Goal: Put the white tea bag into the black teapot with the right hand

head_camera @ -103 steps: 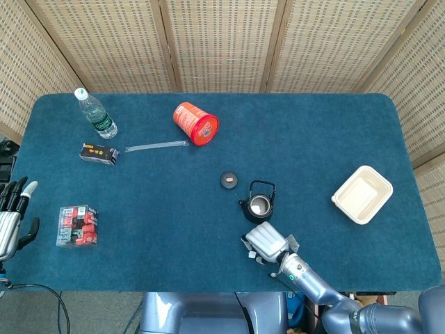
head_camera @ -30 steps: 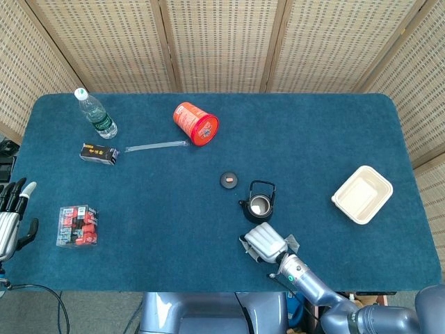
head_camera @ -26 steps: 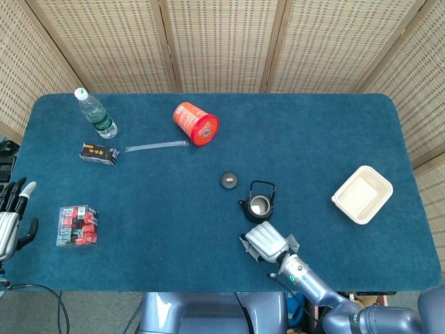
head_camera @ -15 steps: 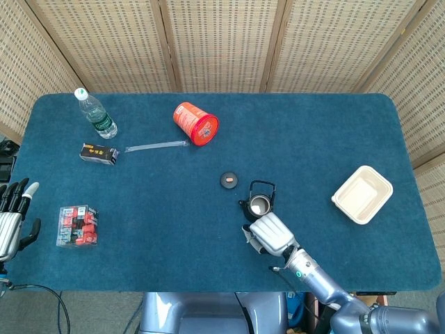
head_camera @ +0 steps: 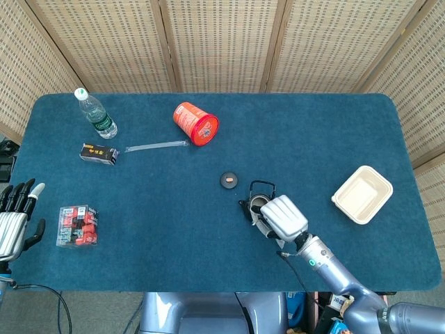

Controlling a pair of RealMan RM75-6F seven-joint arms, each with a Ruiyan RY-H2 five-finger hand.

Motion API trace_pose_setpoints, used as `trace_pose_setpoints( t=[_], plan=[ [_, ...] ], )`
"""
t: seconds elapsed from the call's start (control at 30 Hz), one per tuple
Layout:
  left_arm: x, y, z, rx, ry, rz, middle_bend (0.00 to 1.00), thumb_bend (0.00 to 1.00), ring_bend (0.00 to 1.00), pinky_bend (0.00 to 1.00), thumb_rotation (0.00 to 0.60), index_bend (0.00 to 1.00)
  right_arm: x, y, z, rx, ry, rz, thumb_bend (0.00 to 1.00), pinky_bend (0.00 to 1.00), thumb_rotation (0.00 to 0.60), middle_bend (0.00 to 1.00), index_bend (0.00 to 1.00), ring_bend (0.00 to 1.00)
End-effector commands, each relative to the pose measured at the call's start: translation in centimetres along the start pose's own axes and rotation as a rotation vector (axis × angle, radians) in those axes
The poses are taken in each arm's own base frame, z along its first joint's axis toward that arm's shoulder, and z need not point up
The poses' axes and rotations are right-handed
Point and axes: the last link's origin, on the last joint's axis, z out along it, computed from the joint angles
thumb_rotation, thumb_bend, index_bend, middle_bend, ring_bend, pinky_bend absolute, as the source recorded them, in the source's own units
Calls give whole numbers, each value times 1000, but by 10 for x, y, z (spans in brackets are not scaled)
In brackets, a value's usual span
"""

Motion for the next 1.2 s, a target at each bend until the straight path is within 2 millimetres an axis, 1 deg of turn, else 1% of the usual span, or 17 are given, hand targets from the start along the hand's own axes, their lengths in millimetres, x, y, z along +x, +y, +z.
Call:
trace_pose_setpoints(
  t=[0.03, 0.27, 0.33, 0.4, 0.67, 0.9, 1.2],
  plan=[
    [0, 0, 0, 0, 0, 1, 0, 515, 0, 0, 600, 0, 10, 2, 0, -3, 14, 12, 842, 979, 600, 922, 599, 957],
    [0, 0, 0, 2, -12, 7, 0, 515, 0, 0, 600, 0, 23, 5, 0, -5, 31, 26, 842, 986, 600, 922, 599, 957],
    [0, 0, 0, 5, -17, 7, 0, 515, 0, 0, 600, 0, 28, 6, 1, -3, 37, 25, 842, 986, 600, 922, 599, 957],
    [0, 0, -1, 6, -18, 7, 0, 515, 0, 0, 600, 0, 38, 7, 4, -4, 56, 28, 842, 986, 600, 922, 600, 957],
    [0, 0, -1, 8, -17, 5, 0, 515, 0, 0, 600, 0, 56, 12, 8, -19, 82, 27, 842, 986, 600, 922, 602, 958],
    [-1, 0, -1, 7, -20, 4, 0, 515, 0, 0, 600, 0, 66, 17, 12, -33, 95, 20, 842, 986, 600, 922, 602, 958],
    [-2, 0, 0, 10, -23, 5, 0, 515, 0, 0, 600, 0, 73, 26, 16, -61, 98, 21, 842, 986, 600, 922, 602, 958]
  ],
)
